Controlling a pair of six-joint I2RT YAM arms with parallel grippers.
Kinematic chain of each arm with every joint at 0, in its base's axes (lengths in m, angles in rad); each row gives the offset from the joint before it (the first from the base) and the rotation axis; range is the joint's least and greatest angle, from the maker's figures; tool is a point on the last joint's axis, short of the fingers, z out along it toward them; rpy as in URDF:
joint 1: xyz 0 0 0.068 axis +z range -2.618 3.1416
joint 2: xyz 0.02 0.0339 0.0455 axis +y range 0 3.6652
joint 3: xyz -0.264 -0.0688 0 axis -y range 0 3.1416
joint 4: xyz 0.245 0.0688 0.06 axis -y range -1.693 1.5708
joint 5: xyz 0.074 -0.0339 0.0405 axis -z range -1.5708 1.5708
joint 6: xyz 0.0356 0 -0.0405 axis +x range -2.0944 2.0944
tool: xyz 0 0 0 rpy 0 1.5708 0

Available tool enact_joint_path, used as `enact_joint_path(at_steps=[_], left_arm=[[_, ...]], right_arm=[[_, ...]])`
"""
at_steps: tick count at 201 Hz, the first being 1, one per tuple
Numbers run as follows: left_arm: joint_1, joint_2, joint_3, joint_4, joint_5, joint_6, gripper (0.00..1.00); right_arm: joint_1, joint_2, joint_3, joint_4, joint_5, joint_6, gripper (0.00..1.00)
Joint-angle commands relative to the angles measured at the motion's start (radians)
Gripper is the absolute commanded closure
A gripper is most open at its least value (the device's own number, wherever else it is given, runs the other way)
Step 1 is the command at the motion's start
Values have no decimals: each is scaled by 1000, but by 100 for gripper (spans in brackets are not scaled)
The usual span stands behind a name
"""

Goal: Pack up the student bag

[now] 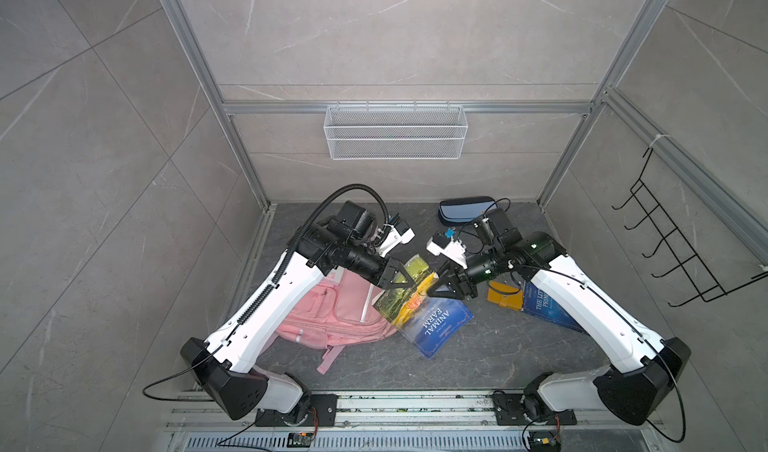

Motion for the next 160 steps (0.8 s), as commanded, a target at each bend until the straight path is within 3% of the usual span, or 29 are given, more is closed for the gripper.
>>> enact_joint_path(at_steps=[1, 22, 63, 109, 140, 160], left_arm=[[94, -83, -52, 194, -10, -184, 100], [159, -136, -134, 370, 40, -306, 100], [207, -185, -218, 624, 131, -464, 100], [236, -174, -244, 772, 219, -567, 100], [237, -154, -247, 844, 242, -614, 100], [237, -147, -259, 887, 240, -642, 100]], right_arm=[[-131, -61, -63, 251, -87, 277, 30], [-234, -136, -209, 470, -137, 487, 20], [-283, -178, -457, 804, -231, 739, 16], [-283, -128, -485, 939, -323, 827, 16], [-264, -108, -537, 1229, -375, 1028, 17], [-233, -106, -553, 1309, -375, 1076, 21]])
